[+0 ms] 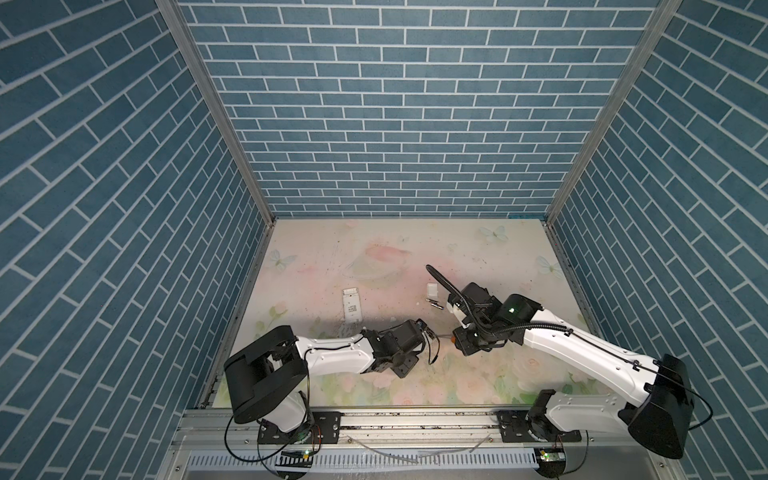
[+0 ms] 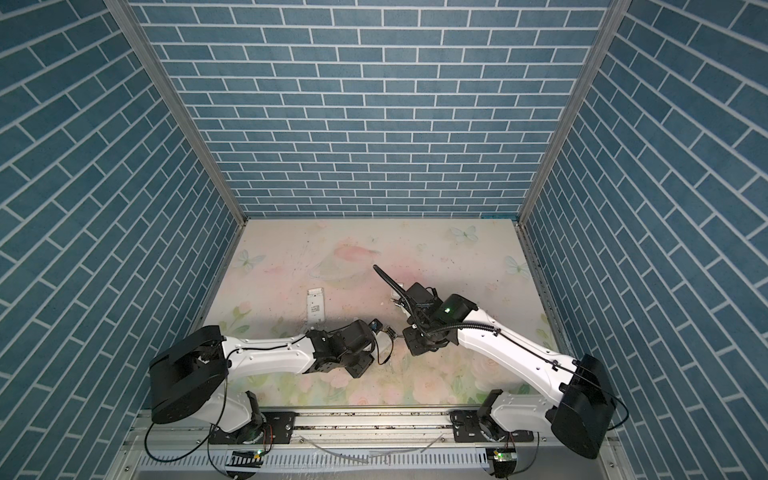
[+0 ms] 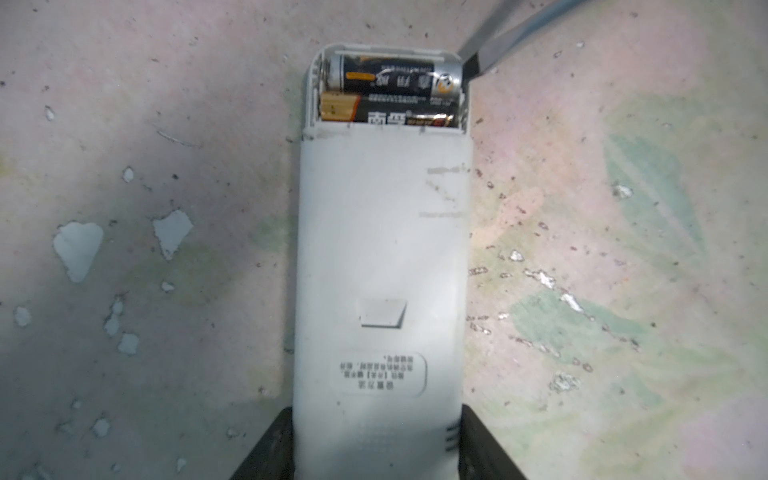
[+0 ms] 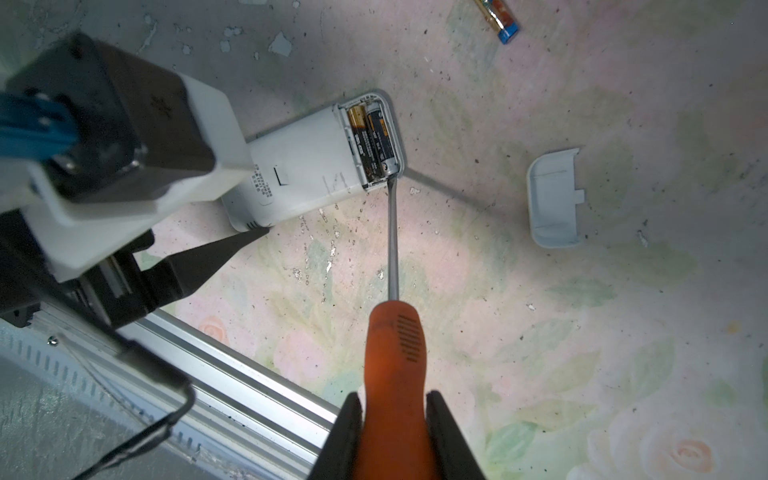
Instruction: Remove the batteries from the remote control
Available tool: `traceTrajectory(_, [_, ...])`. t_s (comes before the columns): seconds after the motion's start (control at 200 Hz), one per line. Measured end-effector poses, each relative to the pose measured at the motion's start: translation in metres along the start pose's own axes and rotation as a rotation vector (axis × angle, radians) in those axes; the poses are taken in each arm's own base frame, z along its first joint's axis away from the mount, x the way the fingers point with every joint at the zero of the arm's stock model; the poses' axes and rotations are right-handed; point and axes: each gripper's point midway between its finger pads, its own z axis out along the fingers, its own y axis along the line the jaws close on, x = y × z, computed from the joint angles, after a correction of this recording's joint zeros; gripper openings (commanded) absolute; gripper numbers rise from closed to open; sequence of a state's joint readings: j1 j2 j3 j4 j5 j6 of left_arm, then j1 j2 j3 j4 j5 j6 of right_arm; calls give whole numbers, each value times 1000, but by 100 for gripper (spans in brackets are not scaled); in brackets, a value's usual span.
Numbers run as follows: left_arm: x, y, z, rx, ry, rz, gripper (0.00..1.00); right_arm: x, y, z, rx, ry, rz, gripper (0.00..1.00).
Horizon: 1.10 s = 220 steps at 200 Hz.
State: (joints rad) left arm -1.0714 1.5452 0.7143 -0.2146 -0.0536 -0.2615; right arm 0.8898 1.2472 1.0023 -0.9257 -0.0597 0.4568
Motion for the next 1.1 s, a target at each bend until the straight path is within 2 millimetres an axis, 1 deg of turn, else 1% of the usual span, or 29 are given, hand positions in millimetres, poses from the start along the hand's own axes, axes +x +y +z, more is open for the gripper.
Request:
traceTrajectory(0.625, [-2,-5,2,-11,24,-12,9,-2,1,4,-2,-4,43,0])
traceTrajectory(1.1, [-2,-7,5,-13,31,-6,7,6,-2,13,-56,-111,35,0])
